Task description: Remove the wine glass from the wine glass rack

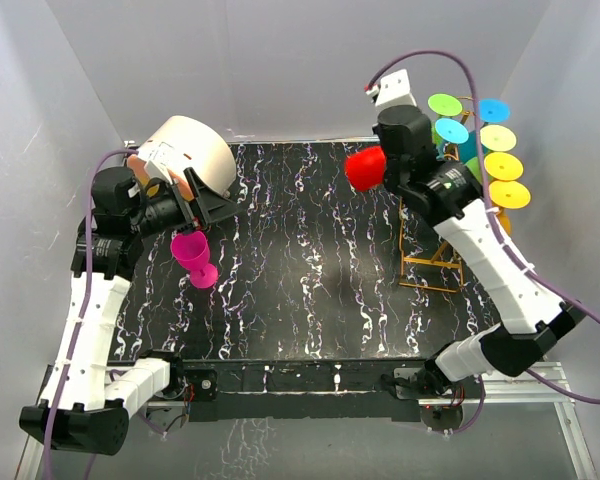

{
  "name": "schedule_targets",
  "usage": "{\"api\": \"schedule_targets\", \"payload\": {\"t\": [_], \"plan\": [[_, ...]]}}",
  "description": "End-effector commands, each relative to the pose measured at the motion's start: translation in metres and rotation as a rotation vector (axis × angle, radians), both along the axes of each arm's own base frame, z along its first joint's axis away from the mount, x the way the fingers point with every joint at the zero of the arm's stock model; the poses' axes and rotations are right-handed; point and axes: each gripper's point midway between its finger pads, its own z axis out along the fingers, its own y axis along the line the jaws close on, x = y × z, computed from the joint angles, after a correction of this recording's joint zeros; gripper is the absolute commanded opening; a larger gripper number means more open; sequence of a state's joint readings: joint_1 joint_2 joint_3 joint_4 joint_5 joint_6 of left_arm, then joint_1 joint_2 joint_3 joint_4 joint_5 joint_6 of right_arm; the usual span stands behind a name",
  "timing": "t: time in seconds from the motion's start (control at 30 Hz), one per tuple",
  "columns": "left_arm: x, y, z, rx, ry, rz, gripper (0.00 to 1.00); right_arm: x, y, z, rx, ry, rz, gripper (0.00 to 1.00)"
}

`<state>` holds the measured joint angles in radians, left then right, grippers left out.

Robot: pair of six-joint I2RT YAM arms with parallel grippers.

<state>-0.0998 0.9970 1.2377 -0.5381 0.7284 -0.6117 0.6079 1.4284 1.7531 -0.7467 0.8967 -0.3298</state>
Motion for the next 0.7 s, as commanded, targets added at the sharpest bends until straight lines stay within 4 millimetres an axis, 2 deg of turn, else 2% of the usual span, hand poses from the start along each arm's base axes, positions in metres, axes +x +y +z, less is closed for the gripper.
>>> {"api": "schedule_targets", "payload": {"t": [0.0,0.17,0.3,0.43,0.67], "plan": [[-0.016,-0.022,0.039,-0.199,-0.075,-0.149,0.99,-0.019,0.045,0.046,0.380,-0.095,0.253,0.00],[-0.033,-0.033,0.074,-0.361,-0.185,-0.283,0.96,-0.050,0.106,0.066,0.759,-0.099,0.560,0.00],[-0.042,-0.036,0.093,-0.451,-0.228,-0.340,0.81,-0.069,0.141,0.081,0.993,-0.093,0.721,0.00],[-0.045,-0.036,0.098,-0.501,-0.231,-0.343,0.70,-0.083,0.156,0.091,1.117,-0.091,0.808,0.00],[-0.036,-0.035,0.093,-0.534,-0.201,-0.301,0.66,-0.096,0.171,0.088,1.177,-0.038,0.904,0.00]]}}
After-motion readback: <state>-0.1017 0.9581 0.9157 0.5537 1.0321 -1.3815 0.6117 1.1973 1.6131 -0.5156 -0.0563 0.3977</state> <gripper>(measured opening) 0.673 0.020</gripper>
